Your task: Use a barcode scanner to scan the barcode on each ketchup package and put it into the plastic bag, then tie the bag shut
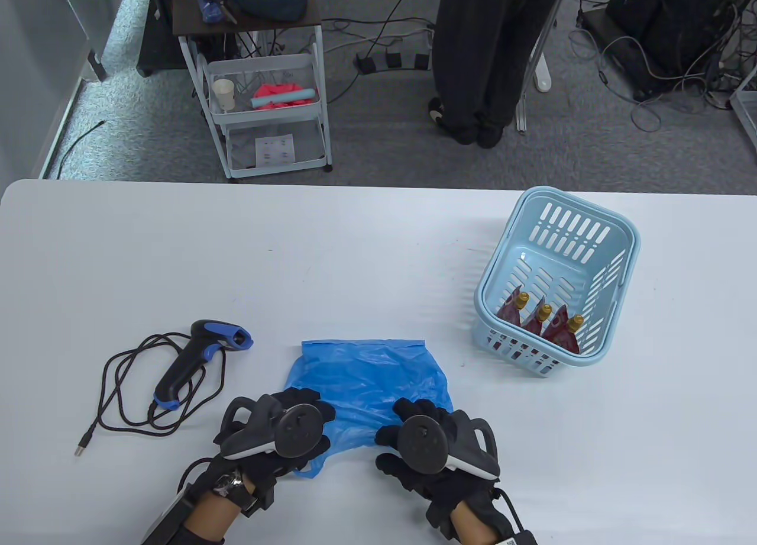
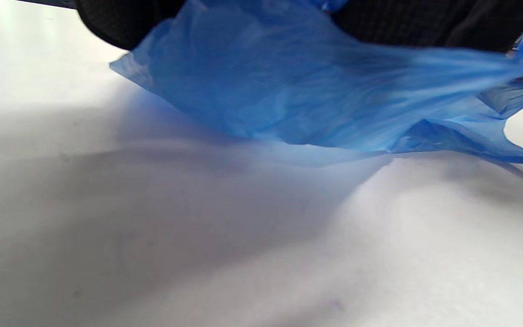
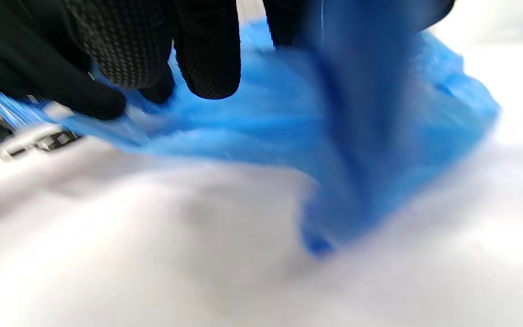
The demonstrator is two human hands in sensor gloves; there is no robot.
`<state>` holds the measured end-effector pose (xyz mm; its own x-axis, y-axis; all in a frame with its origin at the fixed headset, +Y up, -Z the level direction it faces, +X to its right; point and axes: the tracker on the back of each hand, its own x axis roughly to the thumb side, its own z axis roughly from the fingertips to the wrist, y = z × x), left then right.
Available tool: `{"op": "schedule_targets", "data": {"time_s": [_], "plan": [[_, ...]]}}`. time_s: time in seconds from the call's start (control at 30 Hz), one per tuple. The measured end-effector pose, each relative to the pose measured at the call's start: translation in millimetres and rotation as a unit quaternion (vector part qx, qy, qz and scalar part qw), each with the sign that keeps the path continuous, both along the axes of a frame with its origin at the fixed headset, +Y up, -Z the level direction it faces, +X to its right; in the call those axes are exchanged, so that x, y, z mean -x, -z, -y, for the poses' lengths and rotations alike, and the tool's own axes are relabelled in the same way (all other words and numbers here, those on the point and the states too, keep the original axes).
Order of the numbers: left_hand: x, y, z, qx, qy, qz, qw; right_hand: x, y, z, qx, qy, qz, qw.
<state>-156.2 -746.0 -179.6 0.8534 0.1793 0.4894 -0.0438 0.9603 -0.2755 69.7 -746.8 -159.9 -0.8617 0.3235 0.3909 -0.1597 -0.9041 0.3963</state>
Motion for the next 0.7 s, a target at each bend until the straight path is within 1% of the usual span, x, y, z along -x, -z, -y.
{"op": "schedule_targets", "data": {"time_s": [0.03,0.2,0.27,0.4,0.57,0.7], "plan": [[1.0,0.5,-0.1,-0.001,-0.002,-0.002,1.000,-2.2,3.4,8.0,0.018,-0.014,0.002,1.000],[4.8,2.4,-0.7,0.001,-0.003,-0.010,1.000,-17.3,13.5,20.6,0.054,0.008,0.034,0.998],[5.9,3.1,-1.4,0.000,-0.006,-0.013,1.000,-22.1,15.8,23.6,0.066,0.003,0.040,0.997],[7.3,4.0,-2.3,-0.002,-0.009,-0.017,1.000,-28.2,18.1,22.8,0.070,0.009,0.054,0.996],[10.4,5.3,-2.1,-0.002,-0.010,-0.025,1.000,-33.2,18.8,22.5,0.070,-0.010,0.062,0.996],[11.6,6.3,-2.2,0.001,-0.015,-0.029,0.999,-35.2,19.6,21.1,0.065,0.011,0.073,0.995]]}}
